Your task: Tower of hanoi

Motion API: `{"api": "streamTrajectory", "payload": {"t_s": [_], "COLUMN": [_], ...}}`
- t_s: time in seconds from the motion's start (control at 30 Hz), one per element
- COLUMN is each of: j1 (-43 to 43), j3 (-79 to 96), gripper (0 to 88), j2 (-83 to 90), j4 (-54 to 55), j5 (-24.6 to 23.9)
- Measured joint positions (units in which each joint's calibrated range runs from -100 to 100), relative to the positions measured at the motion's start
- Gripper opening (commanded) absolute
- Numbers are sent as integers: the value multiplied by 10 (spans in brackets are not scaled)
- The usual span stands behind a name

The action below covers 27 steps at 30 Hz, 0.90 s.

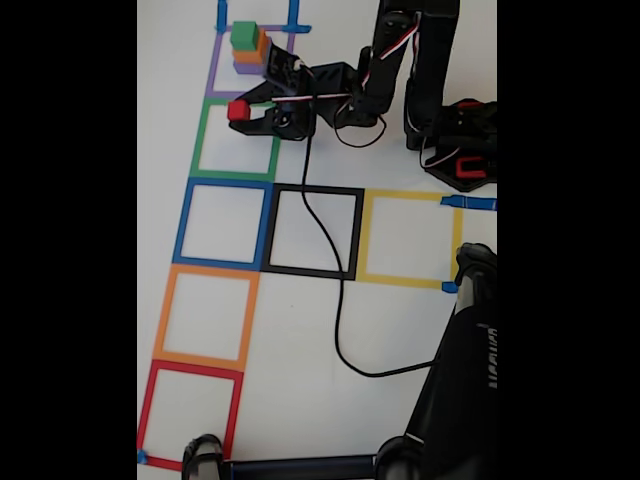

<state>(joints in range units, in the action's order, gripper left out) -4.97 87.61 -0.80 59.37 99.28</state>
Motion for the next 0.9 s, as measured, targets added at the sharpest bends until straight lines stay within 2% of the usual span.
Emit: {"api": "streamTrajectory", "payload": {"t_s": [0.13, 0.23, 0.9], "j1": [-5, -11, 12], "j3": [-4, -22, -137], "gripper": [1, 1, 9], "j2": [-102, -157, -309], "j4": [92, 122, 158], "j5": [0, 0, 0]}}
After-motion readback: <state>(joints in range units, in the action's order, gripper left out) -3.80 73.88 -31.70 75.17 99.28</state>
